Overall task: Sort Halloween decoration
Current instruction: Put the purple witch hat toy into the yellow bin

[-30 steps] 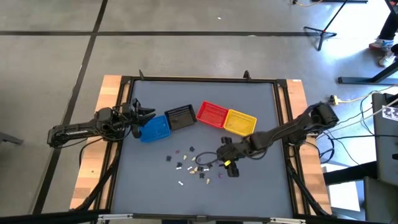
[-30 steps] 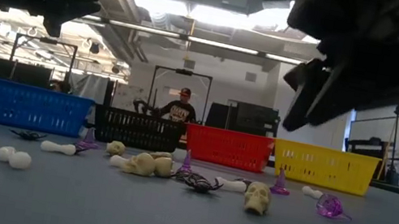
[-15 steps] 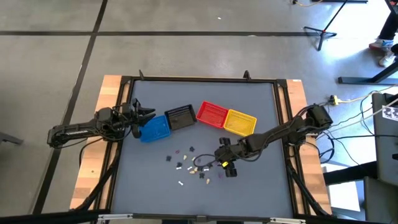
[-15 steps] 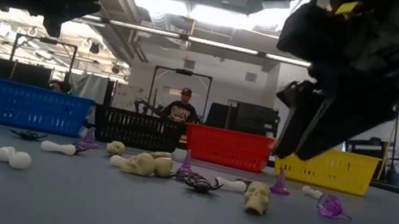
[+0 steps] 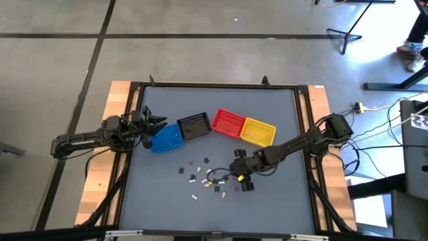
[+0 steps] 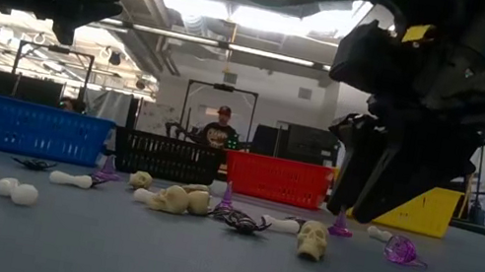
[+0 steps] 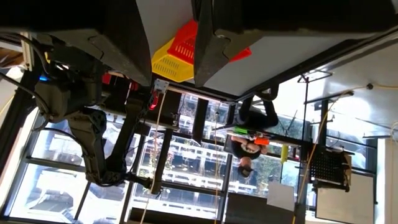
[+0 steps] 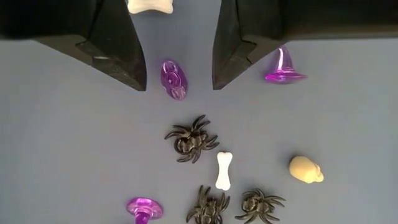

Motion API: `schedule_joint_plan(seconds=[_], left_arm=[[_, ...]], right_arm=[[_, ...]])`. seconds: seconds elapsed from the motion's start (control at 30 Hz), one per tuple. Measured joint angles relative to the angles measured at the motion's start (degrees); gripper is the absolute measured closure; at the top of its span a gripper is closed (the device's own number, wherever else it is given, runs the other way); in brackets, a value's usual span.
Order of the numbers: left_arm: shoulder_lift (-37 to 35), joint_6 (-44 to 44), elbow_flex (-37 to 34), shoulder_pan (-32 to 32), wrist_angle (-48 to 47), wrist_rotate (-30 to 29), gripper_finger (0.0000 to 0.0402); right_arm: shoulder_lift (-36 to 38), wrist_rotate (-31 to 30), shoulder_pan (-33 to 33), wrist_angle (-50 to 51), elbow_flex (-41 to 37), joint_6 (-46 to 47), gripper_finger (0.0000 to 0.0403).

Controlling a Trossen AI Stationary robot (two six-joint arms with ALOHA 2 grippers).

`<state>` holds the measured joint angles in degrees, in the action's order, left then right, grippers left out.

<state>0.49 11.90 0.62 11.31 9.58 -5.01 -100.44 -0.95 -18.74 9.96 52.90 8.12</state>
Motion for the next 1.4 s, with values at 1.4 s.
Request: schedule_joint_plan(seconds=[1.4], left_arm=[[0.0, 0.0, 0.0, 0.0, 0.0, 0.0, 0.0288]], right_arm=[[0.0, -0.2, 0.0, -0.4, 0.0, 0.0, 0.0327]])
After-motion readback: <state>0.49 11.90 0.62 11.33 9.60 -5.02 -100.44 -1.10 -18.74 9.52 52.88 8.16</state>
